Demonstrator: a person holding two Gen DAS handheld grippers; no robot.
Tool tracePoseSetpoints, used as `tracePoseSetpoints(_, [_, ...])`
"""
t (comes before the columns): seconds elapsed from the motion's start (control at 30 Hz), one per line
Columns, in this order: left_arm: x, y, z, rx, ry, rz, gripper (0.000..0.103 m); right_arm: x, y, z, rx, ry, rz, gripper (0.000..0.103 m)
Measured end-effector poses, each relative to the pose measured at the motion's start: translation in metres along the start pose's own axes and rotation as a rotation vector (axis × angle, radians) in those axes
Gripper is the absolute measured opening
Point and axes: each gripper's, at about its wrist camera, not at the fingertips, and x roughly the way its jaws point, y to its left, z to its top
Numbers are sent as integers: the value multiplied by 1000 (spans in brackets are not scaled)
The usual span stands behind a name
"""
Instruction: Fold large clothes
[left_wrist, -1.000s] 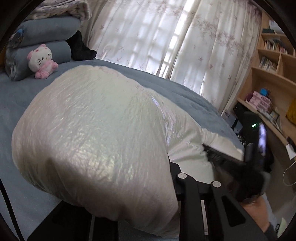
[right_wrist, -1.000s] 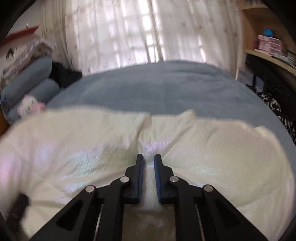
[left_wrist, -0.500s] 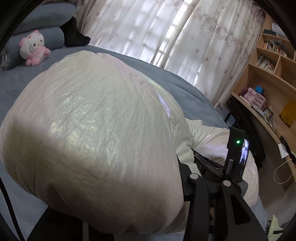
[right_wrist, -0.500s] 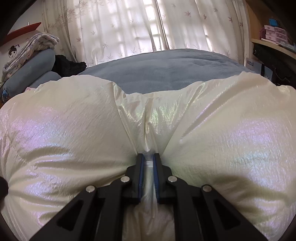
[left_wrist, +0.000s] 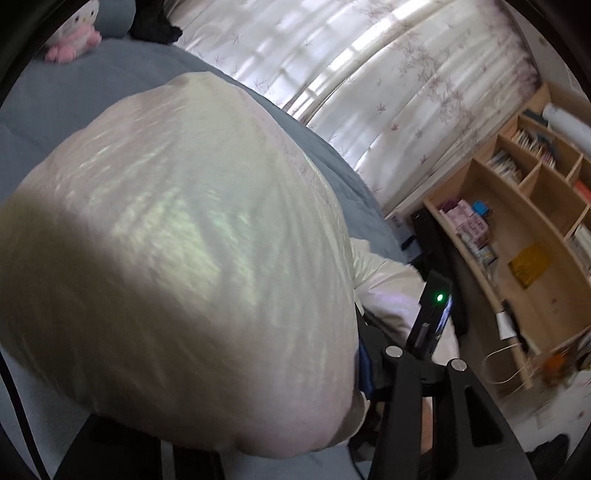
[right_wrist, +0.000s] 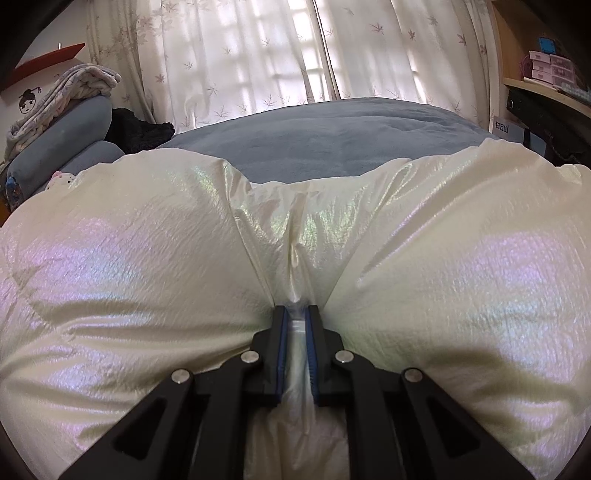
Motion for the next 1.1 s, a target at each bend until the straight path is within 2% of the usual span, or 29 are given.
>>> tracePoseSetpoints(0.07, [5,-3,4,2,-4,13,48,1,-1,1,9,2,3,9])
tracePoseSetpoints(0.13, [6,-16,4,41,-41,25,48,1,-3,1,19,5,7,9])
tracePoseSetpoints(0.2, [7,-44,-2,180,-89,77,46,1,-5,1,32,7,12,9])
tracePoseSetpoints(0.27, [9,-82,-15,378,-140,130,44,1,-7,1,41,8,19,9])
tracePoseSetpoints(0.33, [13,-116,-27,529,-173,154,43,0,-12,1,65,5,39,9])
tracePoseSetpoints(0.4, [20,-142,-36,629,-187,162,43,0,-20,0,104,8,69,9])
tracePoseSetpoints(0.67, [41,-197,-61,828,-181,223,42,0,-42,-2,222,53,185,8])
tracePoseSetpoints(0.77, [43,-210,-73,902,-177,258,42,-3,-44,-1,214,95,210,8])
tracePoseSetpoints(0.87, [40,-224,-86,968,-187,275,42,-12,-53,8,230,177,252,8])
tracePoseSetpoints(0.93, [38,-230,-90,993,-181,282,42,-28,-64,10,252,207,279,8])
tracePoseSetpoints(1.1, [34,-236,-99,1016,-158,303,42,-72,-79,-3,233,175,309,9])
